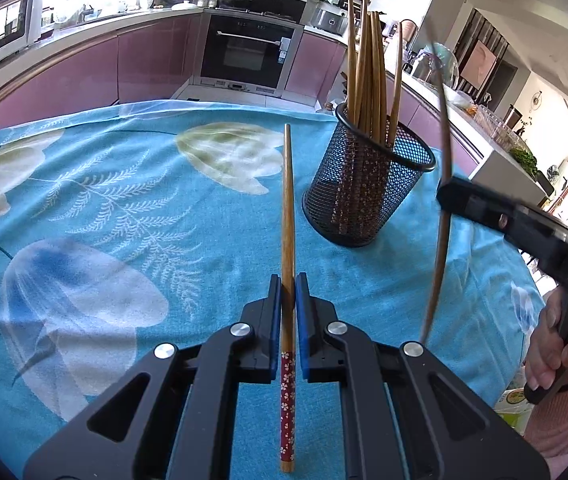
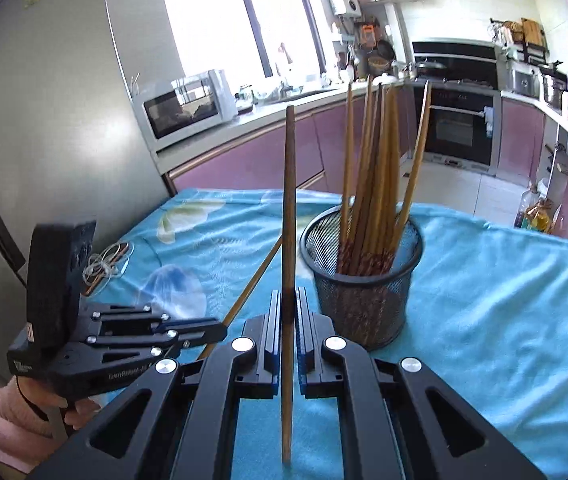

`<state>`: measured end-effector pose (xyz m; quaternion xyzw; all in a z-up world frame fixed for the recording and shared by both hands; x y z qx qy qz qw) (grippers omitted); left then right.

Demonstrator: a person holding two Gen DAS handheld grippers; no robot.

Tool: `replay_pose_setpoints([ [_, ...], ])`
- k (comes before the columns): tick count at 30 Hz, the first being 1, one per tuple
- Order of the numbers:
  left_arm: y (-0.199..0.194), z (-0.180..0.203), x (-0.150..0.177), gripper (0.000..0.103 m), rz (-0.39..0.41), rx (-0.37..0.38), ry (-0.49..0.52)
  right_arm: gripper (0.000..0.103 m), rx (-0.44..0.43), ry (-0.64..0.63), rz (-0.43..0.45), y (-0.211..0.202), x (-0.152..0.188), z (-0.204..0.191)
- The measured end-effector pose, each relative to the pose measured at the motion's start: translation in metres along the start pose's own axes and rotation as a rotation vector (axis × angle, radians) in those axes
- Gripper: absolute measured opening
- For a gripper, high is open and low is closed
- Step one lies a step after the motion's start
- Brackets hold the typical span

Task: Organize utensils
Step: 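Drop the chopstick into the mesh cup by opening the right gripper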

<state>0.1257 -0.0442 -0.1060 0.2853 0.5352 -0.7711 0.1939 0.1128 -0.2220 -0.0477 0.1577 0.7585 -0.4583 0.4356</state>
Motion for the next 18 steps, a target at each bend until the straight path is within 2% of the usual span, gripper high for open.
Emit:
replay_pose_setpoints([
  [11,-0.014,0.001,-0.008,0.008,0.034,0.018,-0.004,0.006,0.023,0.026,0.183,-0.042,-0.067,0.021],
  [18,-0.024,0.002,-0.015,0.008,0.062,0.034,-0.003,0.006,0.051,0.010,0.235,-0.053,-0.091,0.024],
])
Point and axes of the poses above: each gripper's, at about its wrist camera, not at the fingertips, and y roughly the way its jaws point, z to its right, x to its underside, the point moved 4 cm from there along y, roughly the way its jaws point
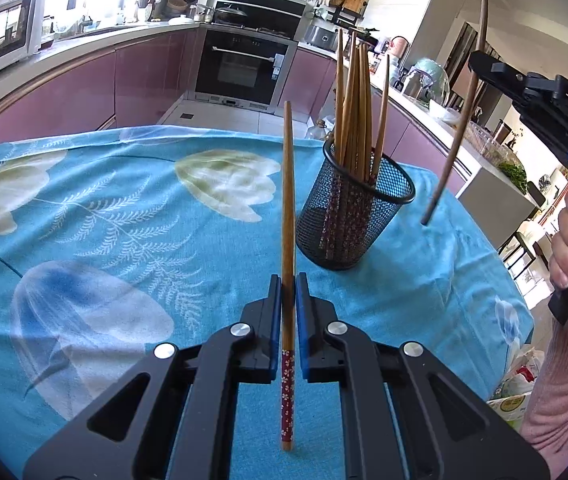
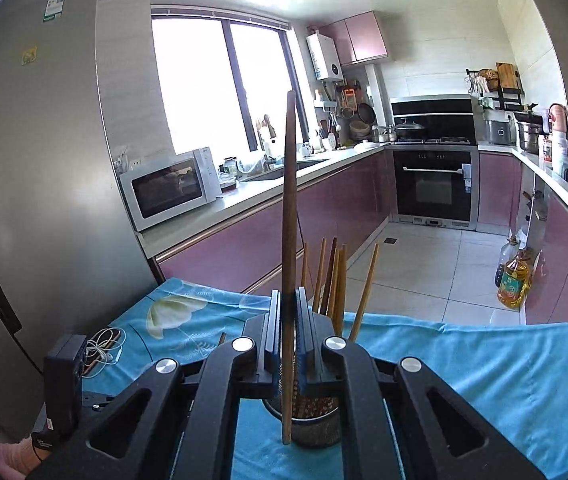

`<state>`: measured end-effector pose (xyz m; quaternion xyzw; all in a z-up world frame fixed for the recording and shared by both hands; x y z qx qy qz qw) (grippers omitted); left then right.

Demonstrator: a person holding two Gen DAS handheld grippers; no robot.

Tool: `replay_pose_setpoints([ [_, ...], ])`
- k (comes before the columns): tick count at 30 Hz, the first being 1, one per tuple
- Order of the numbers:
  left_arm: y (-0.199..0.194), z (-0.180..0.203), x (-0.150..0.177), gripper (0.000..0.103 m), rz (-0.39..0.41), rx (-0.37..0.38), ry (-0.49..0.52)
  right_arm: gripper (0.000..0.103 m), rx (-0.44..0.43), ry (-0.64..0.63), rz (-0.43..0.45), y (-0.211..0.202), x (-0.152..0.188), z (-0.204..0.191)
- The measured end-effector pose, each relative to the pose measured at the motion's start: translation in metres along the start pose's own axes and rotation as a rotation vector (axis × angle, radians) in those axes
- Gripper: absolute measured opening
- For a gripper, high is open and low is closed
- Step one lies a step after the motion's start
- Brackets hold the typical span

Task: Organize utensils
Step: 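Drop the chopstick into the mesh cup by opening the right gripper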

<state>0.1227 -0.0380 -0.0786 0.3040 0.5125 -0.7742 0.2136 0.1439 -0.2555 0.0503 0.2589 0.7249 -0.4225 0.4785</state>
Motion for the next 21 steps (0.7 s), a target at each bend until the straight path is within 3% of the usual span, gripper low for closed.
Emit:
replay_pose_setpoints([
  [5,-0.010,0.002,-0.009,0.008,0.033,0.016,0.003,0.006,0.019,0.011,0.012,0.007,-0.008,0.008],
  [10,-0.014,0.006,-0.015,0.008,0.044,0.013,0.021,0.006,0.034,0.014,-0.049,0.029,0.001,0.014],
  [13,-0.005,0.005,-0.013,0.009,0.022,-0.009,0.035,0.006,0.044,0.015,-0.122,0.045,0.014,0.017],
  [16,0.014,0.003,-0.008,0.017,-0.032,-0.027,0.052,0.006,0.050,0.026,-0.196,0.059,0.026,0.023],
  [21,0.045,0.001,-0.002,0.024,-0.093,-0.077,0.080,0.007,0.066,0.040,-0.259,0.079,0.040,0.029],
])
Point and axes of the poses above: each gripper's, at about its wrist camera, not at the fingertips, and y roughly the way its jaws point, z to its right, x to its underside, the point moved 4 cm from there along y, roughly the way its jaws point
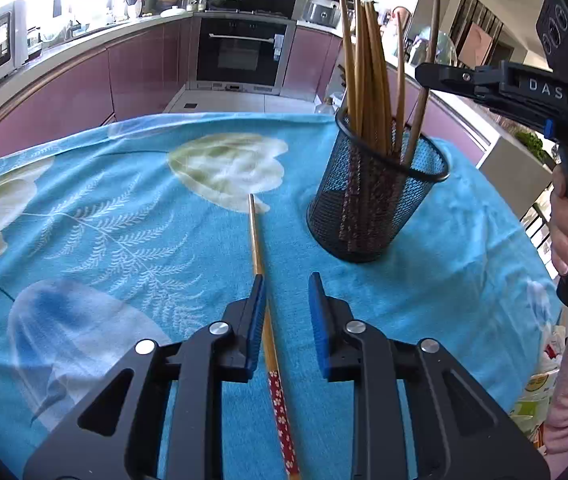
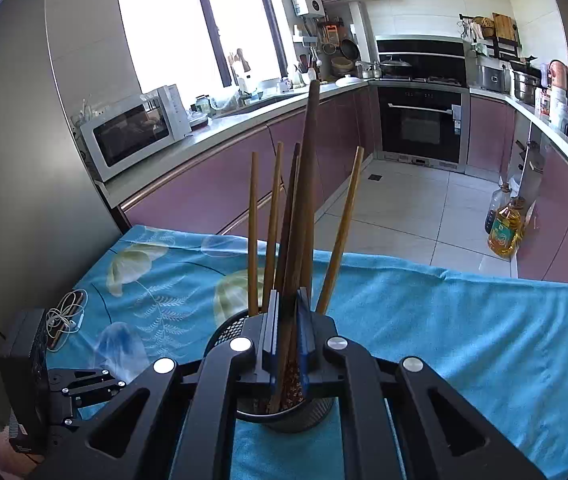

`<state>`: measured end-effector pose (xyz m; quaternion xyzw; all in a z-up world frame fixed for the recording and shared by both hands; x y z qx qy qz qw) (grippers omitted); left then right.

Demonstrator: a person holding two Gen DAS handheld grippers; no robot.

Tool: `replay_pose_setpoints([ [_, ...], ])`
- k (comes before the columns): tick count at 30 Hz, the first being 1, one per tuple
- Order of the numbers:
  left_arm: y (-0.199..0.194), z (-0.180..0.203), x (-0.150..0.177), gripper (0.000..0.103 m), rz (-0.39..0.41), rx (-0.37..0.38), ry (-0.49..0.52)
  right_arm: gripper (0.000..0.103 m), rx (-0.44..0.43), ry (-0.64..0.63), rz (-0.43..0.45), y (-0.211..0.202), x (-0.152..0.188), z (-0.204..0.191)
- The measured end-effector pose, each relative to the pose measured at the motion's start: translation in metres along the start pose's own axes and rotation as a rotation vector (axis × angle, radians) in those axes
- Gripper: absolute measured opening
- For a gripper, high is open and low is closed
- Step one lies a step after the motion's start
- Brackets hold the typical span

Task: Organize utensils
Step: 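Drop the chopstick into the mesh cup by opening the right gripper, then lift the red-ended chopstick upright with the left gripper over the mesh cup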

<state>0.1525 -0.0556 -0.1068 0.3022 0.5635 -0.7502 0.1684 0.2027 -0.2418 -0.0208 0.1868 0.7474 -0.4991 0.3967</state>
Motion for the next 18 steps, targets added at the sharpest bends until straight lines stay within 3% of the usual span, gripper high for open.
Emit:
replay_pose_setpoints([
  [2,0.009,-0.002,0.000,0.030,-0.018,-0.021,0.004,0.008,0.004,0.010,-0.012,0.006,0.002,0.003],
  [6,0.024,-0.006,0.001,0.030,-0.046,-0.055,0.007,0.013,0.003,0.023,-0.011,0.008,0.008,0.007],
  [8,0.031,-0.007,0.001,0.029,-0.064,-0.058,0.005,0.025,0.008,0.032,-0.002,0.005,0.010,0.008],
  [11,0.040,-0.007,0.002,0.014,-0.077,-0.070,0.007,0.030,0.007,0.045,0.014,0.000,0.016,0.009],
  [14,0.041,-0.006,0.002,0.008,-0.078,-0.071,0.008,0.033,0.008,0.050,0.028,-0.007,0.022,0.010],
  [18,0.039,-0.006,0.001,0.008,-0.068,-0.076,-0.009,0.033,-0.010,0.065,0.038,-0.017,0.031,0.011],
])
Point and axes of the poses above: each gripper's, at about its wrist camera, not at the fingertips, and y roughly the way its jaws point, z to its right, x to its underside, the point moved 4 cm from there along y, roughly the way its jaws point
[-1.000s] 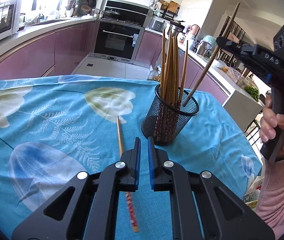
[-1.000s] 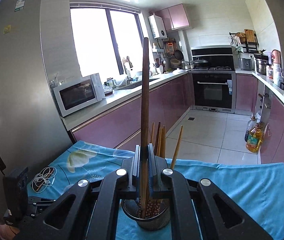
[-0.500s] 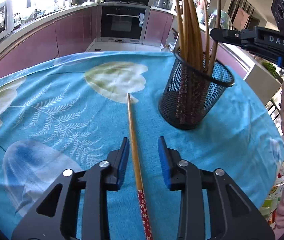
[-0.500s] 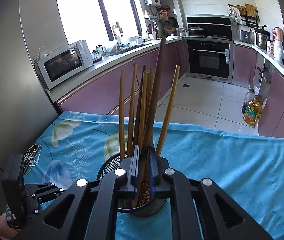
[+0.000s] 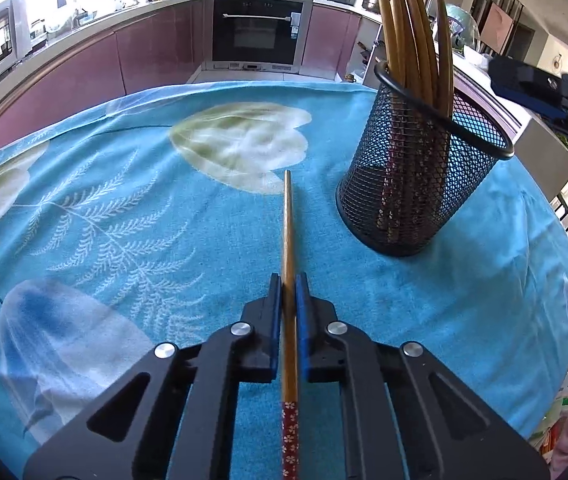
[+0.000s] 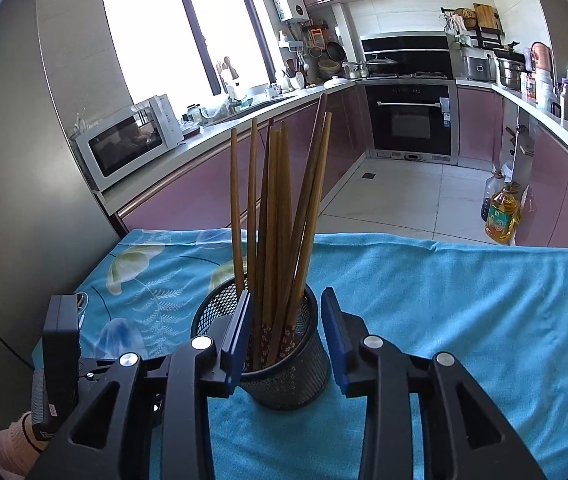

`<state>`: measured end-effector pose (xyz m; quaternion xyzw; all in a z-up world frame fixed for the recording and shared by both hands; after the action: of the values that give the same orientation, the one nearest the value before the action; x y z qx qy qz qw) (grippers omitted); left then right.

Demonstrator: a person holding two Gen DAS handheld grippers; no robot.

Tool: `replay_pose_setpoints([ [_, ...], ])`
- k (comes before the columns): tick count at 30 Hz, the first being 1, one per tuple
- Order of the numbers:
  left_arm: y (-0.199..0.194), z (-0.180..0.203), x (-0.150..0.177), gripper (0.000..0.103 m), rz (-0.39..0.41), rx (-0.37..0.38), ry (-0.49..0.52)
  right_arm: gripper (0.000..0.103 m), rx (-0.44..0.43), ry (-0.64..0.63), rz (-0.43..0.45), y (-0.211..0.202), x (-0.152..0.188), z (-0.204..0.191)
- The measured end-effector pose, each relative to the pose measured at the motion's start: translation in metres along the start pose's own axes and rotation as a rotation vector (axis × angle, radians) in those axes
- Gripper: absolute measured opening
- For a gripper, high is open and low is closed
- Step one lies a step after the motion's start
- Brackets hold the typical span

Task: Organize utensils
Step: 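Lift the red-ended chopstick upright with the left gripper over the mesh cup, then lower the chopstick into the mesh cup and open the left gripper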

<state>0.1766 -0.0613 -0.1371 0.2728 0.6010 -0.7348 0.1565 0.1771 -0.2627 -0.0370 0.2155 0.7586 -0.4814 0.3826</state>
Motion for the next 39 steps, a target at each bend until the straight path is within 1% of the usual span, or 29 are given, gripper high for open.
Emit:
replay_pose_setpoints([
  [4,-0.018,-0.002,-0.004,0.008,0.037,0.025,-0.020,0.034,-0.023,0.011,0.006,-0.010,0.010,0.002],
  [8,-0.050,-0.001,-0.014,0.008,0.108,0.079,-0.029,0.037,-0.047,0.024,0.012,-0.017,0.016,0.005],
  [13,-0.097,0.002,-0.037,0.008,0.207,0.174,-0.042,0.037,-0.075,0.034,-0.001,-0.019,0.027,0.004],
  [18,-0.135,0.009,-0.060,0.008,0.292,0.239,-0.040,0.037,-0.087,0.051,-0.019,-0.016,0.036,0.008],
  [23,-0.166,0.014,-0.084,0.008,0.354,0.280,-0.037,0.037,-0.096,0.072,-0.024,-0.016,0.041,0.014],
  [27,-0.184,0.019,-0.100,0.008,0.398,0.284,-0.031,0.037,-0.103,0.086,-0.030,-0.014,0.045,0.018],
  [32,-0.198,0.028,-0.119,0.008,0.441,0.288,-0.025,0.038,-0.113,0.095,-0.040,-0.012,0.051,0.020],
  [34,-0.198,0.031,-0.127,0.008,0.443,0.283,-0.014,0.038,-0.115,0.099,-0.043,-0.013,0.052,0.020],
  [36,-0.189,0.035,-0.134,0.008,0.411,0.281,-0.004,0.038,-0.116,0.102,-0.045,-0.013,0.053,0.021],
  [39,-0.167,0.039,-0.137,0.008,0.349,0.260,0.010,0.038,-0.116,0.104,-0.047,-0.013,0.054,0.022],
])
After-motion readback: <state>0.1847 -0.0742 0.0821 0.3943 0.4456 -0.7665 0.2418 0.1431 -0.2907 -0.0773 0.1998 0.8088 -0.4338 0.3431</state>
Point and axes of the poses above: each gripper's, at about its wrist camera, not at the fingertips, and y roughly the way its jaws point, z to its right, x to its underside, the point moved 4 cm from there along y, roughly the way its jaws point
